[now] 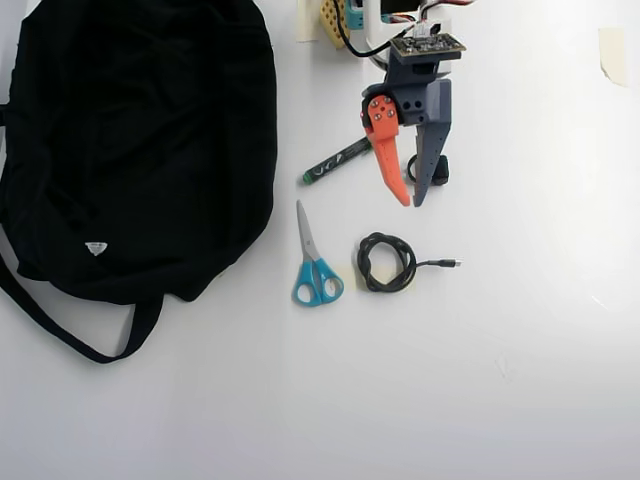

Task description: Put the green marker into the black bag

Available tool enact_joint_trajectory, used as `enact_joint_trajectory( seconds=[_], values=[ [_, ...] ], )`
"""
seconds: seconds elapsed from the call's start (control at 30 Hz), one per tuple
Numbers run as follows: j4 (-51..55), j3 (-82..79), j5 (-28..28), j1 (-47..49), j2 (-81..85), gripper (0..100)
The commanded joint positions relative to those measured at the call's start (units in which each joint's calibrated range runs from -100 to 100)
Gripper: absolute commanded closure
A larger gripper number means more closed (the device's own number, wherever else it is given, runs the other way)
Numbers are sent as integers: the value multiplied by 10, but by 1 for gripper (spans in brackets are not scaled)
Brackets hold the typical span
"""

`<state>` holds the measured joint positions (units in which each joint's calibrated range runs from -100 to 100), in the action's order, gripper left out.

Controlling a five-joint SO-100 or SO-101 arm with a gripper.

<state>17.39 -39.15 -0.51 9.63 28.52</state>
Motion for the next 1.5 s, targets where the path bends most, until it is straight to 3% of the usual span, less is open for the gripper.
enact_joint_trajectory(
  seconds=[0.0,0.23,0.6,0.9,1.07,1.47],
  values=[
    [-15,89,1,-13,-44,98],
    [-53,186,1,-21,-132,98],
    [-228,195,1,-24,-229,98],
    [-220,220,2,-30,-230,98],
    [-156,258,1,-33,-229,98],
    [-154,247,7,-40,-218,98]
  ],
)
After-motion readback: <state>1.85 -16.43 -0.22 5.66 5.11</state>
